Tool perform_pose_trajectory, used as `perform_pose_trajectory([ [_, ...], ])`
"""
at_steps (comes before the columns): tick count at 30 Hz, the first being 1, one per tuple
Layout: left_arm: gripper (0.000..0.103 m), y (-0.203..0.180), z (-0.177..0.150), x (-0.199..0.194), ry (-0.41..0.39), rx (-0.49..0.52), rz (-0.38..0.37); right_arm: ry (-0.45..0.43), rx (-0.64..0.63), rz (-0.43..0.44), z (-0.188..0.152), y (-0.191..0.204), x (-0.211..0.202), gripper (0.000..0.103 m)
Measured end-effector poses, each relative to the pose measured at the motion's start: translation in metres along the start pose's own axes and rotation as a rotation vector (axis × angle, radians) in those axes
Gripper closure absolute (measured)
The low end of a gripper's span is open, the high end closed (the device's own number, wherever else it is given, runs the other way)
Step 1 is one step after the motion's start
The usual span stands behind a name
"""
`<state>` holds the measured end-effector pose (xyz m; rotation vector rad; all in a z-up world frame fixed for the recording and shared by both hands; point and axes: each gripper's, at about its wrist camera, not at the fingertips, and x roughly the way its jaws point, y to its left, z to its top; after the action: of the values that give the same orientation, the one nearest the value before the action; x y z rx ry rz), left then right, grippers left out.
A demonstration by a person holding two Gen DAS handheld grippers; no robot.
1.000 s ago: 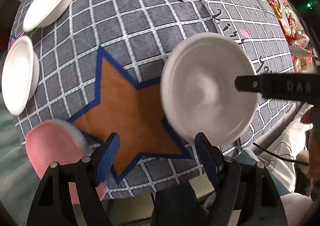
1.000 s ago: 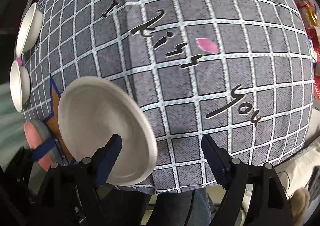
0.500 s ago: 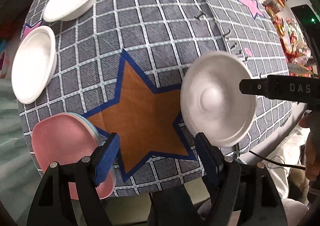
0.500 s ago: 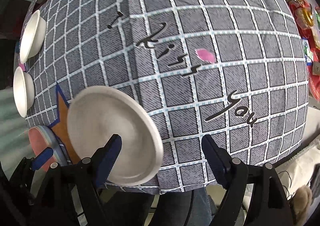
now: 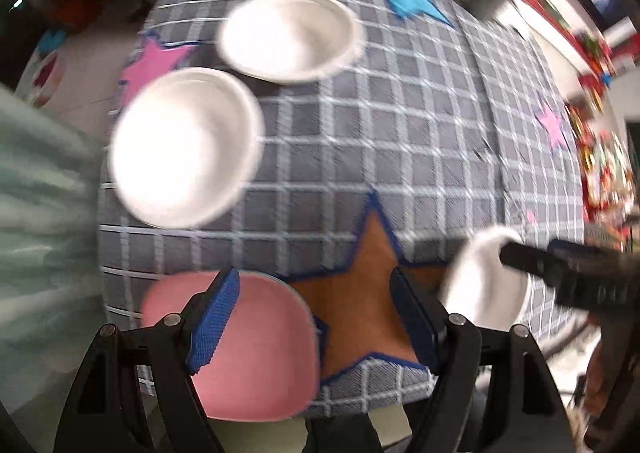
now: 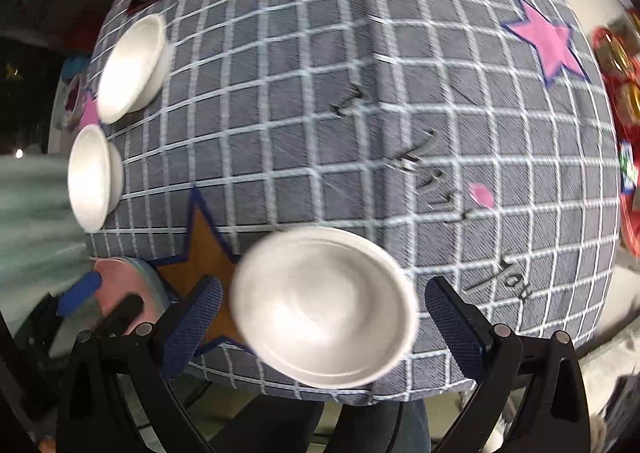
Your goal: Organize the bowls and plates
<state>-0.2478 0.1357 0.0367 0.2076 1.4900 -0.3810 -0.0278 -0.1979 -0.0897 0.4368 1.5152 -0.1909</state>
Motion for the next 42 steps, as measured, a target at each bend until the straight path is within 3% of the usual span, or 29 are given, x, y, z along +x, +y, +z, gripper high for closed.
perform_pose_trajectory([
  [6,0.023,0.055,0.028,0.013,-0.016,-0.179,0.052,0.011,-0.086,0.004,0.02,0.057,0.006,0.001],
  [16,0.023,0.127,0.057,0.024,-0.025,-0.359,0.123,0.043,-0.181,0.026,0.04,0.121,0.03,0.001],
  [24,0.023,0.141,0.087,0.053,-0.002,-0.28,0.271,0.049,-0.2,0.039,0.06,0.154,0.057,0.001],
  [30,0.023,0.147,0.102,0.077,0.03,-0.248,0.293,0.058,-0.201,0.024,0.07,0.169,0.076,0.001],
  [34,0.023,0.151,0.106,0.089,0.047,-0.243,0.269,0.065,-0.22,0.006,0.076,0.184,0.089,0.001],
  [36,0.029,0.151,0.106,0.091,0.044,-0.232,0.257,0.063,-0.224,-0.003,0.078,0.19,0.092,0.001],
  [38,0.041,0.151,0.108,0.097,0.059,-0.225,0.218,0.059,-0.226,-0.016,0.08,0.198,0.097,0.01],
  [39,0.05,0.151,0.11,0.1,0.065,-0.224,0.203,0.066,-0.226,-0.007,0.081,0.201,0.099,0.024],
  [41,0.053,0.146,0.113,0.105,0.069,-0.205,0.199,0.067,-0.221,0.007,0.083,0.213,0.103,0.031],
  [42,0.057,0.143,0.114,0.105,0.068,-0.196,0.196,0.066,-0.226,0.025,0.084,0.216,0.103,0.041],
])
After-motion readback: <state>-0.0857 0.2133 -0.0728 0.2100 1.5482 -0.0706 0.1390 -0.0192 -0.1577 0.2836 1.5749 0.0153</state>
